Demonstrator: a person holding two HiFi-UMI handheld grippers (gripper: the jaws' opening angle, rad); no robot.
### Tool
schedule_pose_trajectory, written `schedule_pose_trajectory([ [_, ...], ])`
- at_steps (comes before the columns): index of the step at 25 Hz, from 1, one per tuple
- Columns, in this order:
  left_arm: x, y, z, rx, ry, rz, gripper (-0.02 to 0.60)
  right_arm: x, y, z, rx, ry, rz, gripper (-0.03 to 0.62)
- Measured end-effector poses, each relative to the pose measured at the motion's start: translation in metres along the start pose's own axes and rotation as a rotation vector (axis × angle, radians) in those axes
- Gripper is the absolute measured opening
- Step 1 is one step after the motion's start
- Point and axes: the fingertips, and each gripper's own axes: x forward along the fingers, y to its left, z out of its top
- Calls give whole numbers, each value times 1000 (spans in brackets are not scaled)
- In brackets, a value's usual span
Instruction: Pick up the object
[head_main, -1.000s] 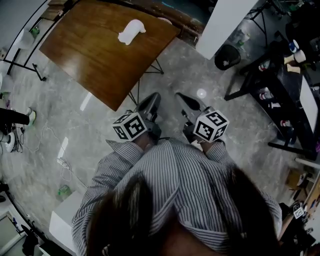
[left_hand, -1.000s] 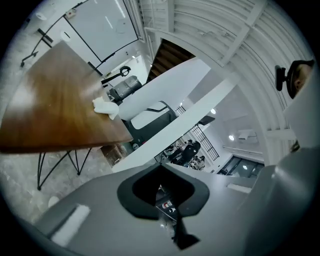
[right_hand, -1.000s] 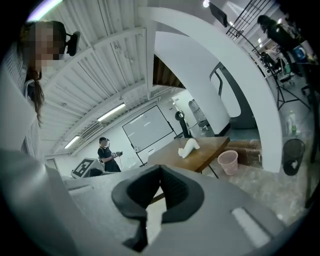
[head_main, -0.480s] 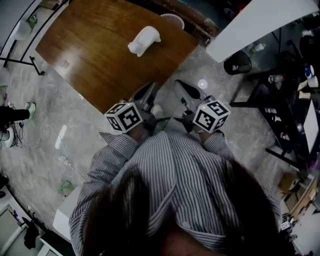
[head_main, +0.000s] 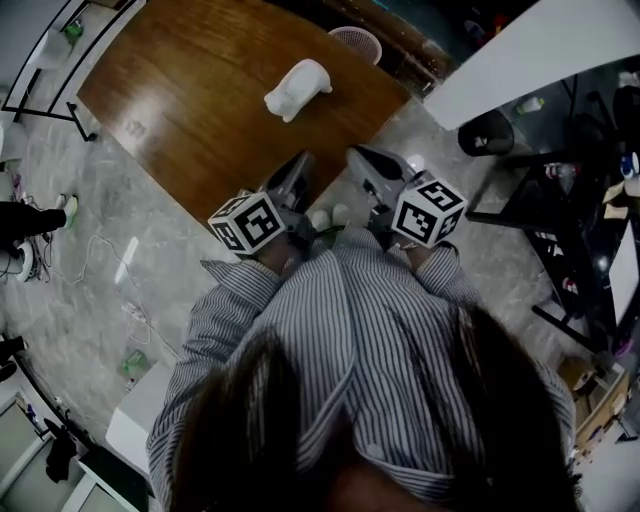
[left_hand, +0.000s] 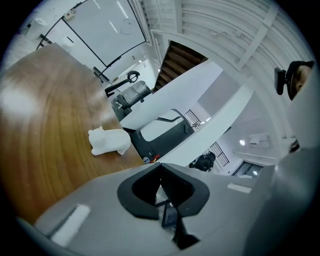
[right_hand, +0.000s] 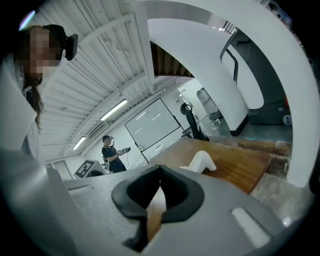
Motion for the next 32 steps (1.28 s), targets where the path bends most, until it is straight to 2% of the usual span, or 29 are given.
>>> schedule_pose_trajectory([
  [7, 15, 4, 14, 30, 63, -50, 5, 21, -1, 6, 19, 18, 39, 2],
  [15, 42, 37, 35, 219, 169, 24, 6, 29, -25, -5, 101, 37, 28, 2],
  [19, 58, 50, 39, 290, 231, 25, 11, 30, -32, -15, 164, 45, 34, 2],
  [23, 73, 59, 39, 389, 310, 22, 37, 38, -36, -19, 184, 55, 46, 2],
  [26, 82, 68, 37, 428, 361, 16, 42, 45, -45, -21, 207, 57, 51, 2],
  [32, 105, 90, 41, 566, 469, 21, 137, 48, -67, -26, 259, 54, 24, 2],
])
